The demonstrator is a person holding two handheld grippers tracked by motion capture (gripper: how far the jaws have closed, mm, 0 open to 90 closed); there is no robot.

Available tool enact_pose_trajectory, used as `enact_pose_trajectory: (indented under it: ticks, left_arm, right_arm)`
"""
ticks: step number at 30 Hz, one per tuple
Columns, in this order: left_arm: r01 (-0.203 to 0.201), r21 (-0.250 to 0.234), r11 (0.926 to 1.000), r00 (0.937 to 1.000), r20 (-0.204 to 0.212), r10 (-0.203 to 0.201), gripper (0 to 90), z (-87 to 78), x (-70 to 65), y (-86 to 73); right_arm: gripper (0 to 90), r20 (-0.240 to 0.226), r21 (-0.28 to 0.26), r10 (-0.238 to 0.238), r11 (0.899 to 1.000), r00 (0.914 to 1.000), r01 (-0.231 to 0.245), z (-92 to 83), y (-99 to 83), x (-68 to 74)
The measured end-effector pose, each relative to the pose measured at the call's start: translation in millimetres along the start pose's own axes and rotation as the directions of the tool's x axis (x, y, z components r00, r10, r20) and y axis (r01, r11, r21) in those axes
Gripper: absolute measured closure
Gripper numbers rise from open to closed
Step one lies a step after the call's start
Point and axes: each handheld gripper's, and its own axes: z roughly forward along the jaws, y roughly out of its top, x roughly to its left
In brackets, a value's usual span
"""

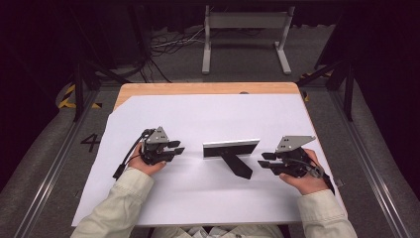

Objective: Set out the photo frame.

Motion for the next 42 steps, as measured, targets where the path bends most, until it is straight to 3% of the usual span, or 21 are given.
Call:
enact_pose_trajectory:
  ticks: [14, 19, 25, 29, 38, 41, 42]
  left_arm:
    - [0.011, 0.010, 0.9999, 0.9993, 0.034, -0.011, 66.4, 4.0, -1.1, 2.7]
    - [0.051, 0.007, 0.9987, 0.9979, 0.040, -0.051, 65.9, 9.7, 0.3, 5.5]
    - [0.070, -0.011, 0.9975, 0.9957, 0.061, -0.070, 69.0, 15.9, -1.8, 12.4]
    - [0.088, -0.015, 0.9960, 0.9931, 0.080, -0.086, 76.4, 25.9, -4.2, 16.7]
    - [0.072, 0.016, 0.9973, 0.9938, 0.083, -0.073, 89.5, 38.5, -13.2, 23.2]
    - [0.092, 0.080, 0.9926, 0.9930, 0.067, -0.097, 90.0, 46.0, -13.7, 23.6]
    - [0.092, 0.080, 0.9926, 0.9930, 0.067, -0.097, 90.0, 46.0, -13.7, 23.6]
  right_arm:
    - [71.6, -0.011, -0.012, 0.005, 1.000, 0.9999, -0.005, -10.0, -5.2, -21.9]
    - [73.1, -0.005, -0.006, 0.008, 1.000, 1.0000, -0.008, -9.4, -6.0, -26.4]
    - [73.9, -0.007, 0.008, 0.008, 1.000, 0.9999, -0.008, -7.5, -6.5, -28.1]
    - [74.1, -0.010, 0.009, 0.004, 1.000, 0.9999, -0.004, -6.9, -6.6, -28.5]
    - [79.1, -0.030, 0.018, -0.002, 1.000, 0.9995, 0.002, -5.6, -6.6, -28.3]
    - [79.2, -0.033, 0.019, -0.006, 1.000, 0.9994, 0.007, -4.8, -5.0, -26.8]
    - [79.2, -0.033, 0.019, -0.006, 1.000, 0.9994, 0.007, -4.8, -5.0, -26.8]
